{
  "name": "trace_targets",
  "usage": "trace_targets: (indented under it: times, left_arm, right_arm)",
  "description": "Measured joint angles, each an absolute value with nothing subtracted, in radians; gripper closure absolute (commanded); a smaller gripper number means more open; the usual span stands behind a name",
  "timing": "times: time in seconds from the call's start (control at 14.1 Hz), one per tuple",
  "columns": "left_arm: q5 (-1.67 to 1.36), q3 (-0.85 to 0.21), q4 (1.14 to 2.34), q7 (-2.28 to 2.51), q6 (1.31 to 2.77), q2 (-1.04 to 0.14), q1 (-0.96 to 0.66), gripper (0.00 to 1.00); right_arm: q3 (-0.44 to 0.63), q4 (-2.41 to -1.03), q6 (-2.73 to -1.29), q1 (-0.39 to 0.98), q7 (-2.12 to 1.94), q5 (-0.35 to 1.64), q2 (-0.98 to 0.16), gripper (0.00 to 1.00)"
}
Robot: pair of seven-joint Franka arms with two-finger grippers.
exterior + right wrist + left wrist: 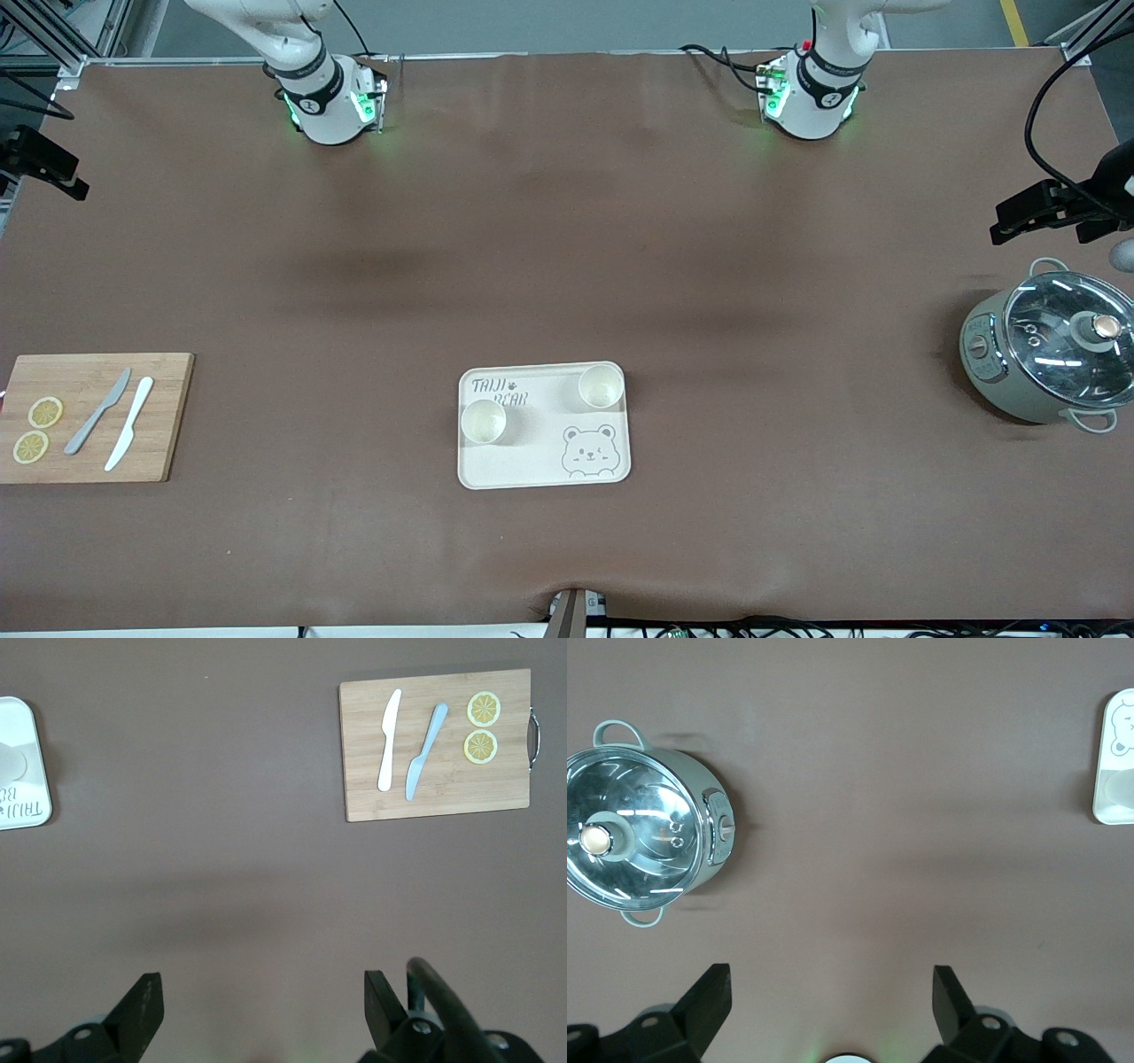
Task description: Place white IKEA cup upright on tray with both arms
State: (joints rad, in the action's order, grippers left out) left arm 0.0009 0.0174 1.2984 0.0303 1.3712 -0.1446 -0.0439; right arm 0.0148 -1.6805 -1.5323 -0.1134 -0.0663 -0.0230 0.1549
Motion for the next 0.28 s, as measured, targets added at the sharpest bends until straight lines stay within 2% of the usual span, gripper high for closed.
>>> trace_targets:
  times: [0.28]
  left_arm:
    - [0.001, 0.017, 1.298, 0.030, 1.371, -0.145, -0.044, 0.00]
  right_arm:
    - [0.015, -1.682, -1.532, -0.113, -0.066, -0.023, 0.148, 0.00]
